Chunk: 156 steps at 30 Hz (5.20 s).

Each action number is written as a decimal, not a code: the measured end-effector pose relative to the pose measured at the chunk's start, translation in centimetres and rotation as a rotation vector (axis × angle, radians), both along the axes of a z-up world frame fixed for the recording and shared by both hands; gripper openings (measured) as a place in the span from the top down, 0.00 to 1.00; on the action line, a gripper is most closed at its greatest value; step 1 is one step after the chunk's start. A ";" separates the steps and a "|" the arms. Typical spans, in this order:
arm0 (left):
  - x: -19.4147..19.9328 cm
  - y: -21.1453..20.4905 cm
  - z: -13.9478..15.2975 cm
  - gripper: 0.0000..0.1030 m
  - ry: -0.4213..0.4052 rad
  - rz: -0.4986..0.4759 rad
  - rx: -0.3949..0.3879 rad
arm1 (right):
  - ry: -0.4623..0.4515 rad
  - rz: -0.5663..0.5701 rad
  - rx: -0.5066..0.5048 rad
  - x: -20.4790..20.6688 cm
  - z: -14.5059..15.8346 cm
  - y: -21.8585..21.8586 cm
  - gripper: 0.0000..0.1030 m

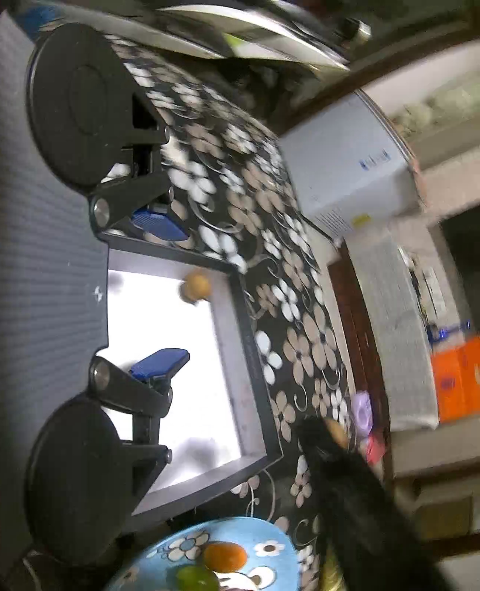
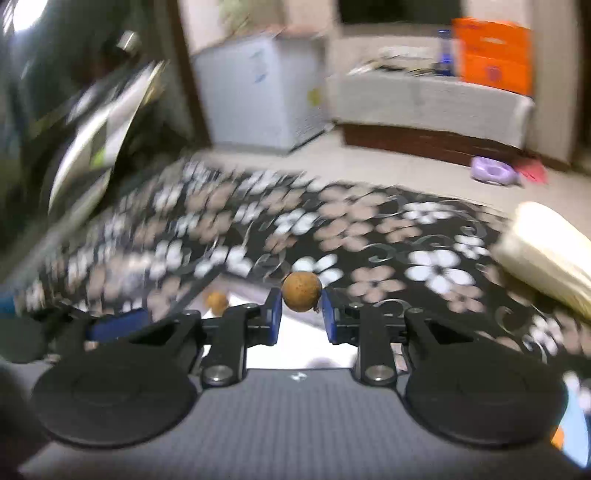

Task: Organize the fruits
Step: 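Grasp a brown longan in the tray with the right gripper, then grasp the last brown longan with the left gripper while the right gripper holds its longan, then carry both longans in both grippers over the blue plate, then open both grippers to release the longans onto the plate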

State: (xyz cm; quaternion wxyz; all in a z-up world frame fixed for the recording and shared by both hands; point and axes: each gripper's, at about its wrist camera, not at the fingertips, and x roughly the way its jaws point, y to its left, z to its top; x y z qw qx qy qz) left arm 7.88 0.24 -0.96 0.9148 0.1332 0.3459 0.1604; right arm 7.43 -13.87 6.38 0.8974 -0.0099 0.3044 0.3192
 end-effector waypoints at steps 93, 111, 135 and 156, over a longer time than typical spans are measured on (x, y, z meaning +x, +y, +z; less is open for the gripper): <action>6.7 3.2 -3.2 0.73 -0.040 -0.027 -0.384 | -0.027 -0.054 0.169 -3.2 1.5 -5.3 0.75; 3.0 1.0 1.1 0.73 -0.083 -0.079 -0.382 | -0.039 -0.072 0.144 -5.0 2.2 -6.8 0.75; -1.1 -12.2 1.0 0.72 -0.020 -0.411 -0.437 | -0.007 -0.243 0.071 -5.7 0.5 -14.7 0.74; -2.1 -14.9 0.1 0.33 0.010 -0.449 -0.345 | 0.086 -0.238 -0.059 -4.0 -3.4 -13.0 0.63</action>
